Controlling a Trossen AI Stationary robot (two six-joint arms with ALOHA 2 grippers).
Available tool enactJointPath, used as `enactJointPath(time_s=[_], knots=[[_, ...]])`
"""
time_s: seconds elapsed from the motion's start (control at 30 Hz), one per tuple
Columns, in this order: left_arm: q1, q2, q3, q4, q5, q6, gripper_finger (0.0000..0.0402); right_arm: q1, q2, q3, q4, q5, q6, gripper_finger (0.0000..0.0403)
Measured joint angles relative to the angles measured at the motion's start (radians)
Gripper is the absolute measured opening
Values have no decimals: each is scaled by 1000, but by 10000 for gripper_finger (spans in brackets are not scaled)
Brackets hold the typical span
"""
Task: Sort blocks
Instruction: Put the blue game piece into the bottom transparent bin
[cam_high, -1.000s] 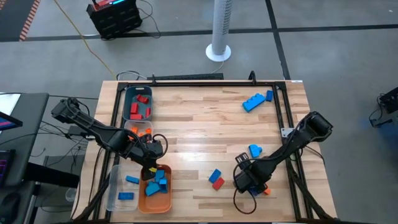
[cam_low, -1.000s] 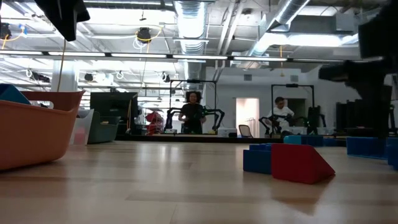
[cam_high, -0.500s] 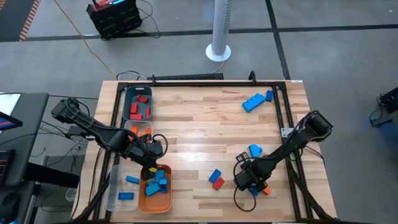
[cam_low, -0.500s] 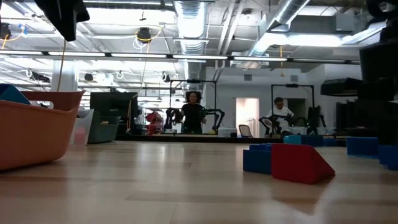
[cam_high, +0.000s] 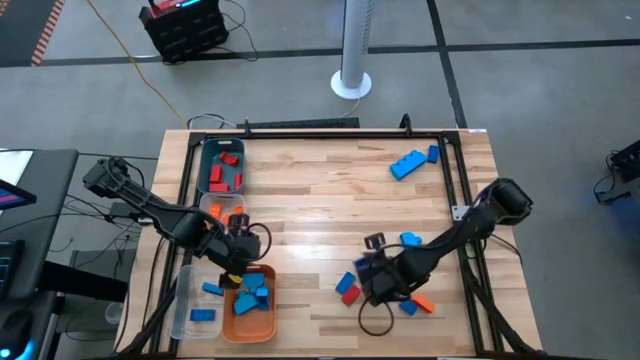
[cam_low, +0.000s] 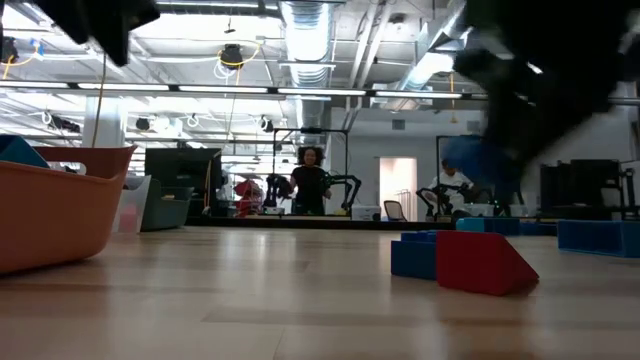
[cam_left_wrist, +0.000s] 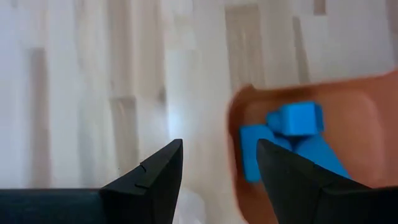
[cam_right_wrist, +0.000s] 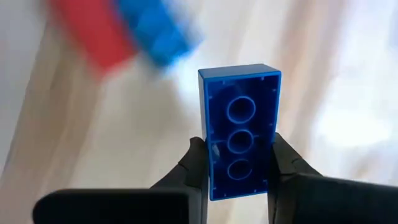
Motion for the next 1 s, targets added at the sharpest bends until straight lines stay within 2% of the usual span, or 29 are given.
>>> enactJointPath(time_s=[0.1,0.17,0.3,0.4,0.57,0.63,0.77,0.9,1.0], knots=[[-1,0,0,61,-62,66,198,-30,0,52,100,117,-22,77],[-1,0,0,117,-104,109,198,-53,-1,67,229,170,-64,78],[8,5,0,209,-150,147,198,-99,-1,68,465,180,-163,79],[25,15,0,224,-159,153,200,-131,-1,68,544,177,-205,80],[81,27,0,280,-376,150,206,-188,-1,67,584,184,-203,80],[101,25,0,304,-368,145,206,-207,-1,67,612,179,-207,80],[95,27,-2,331,-270,213,205,-205,-1,67,698,164,-226,80],[61,25,-62,466,-293,290,205,-183,4,65,797,163,-264,80],[8,18,-109,586,-365,359,204,-184,14,54,819,167,-295,81]])
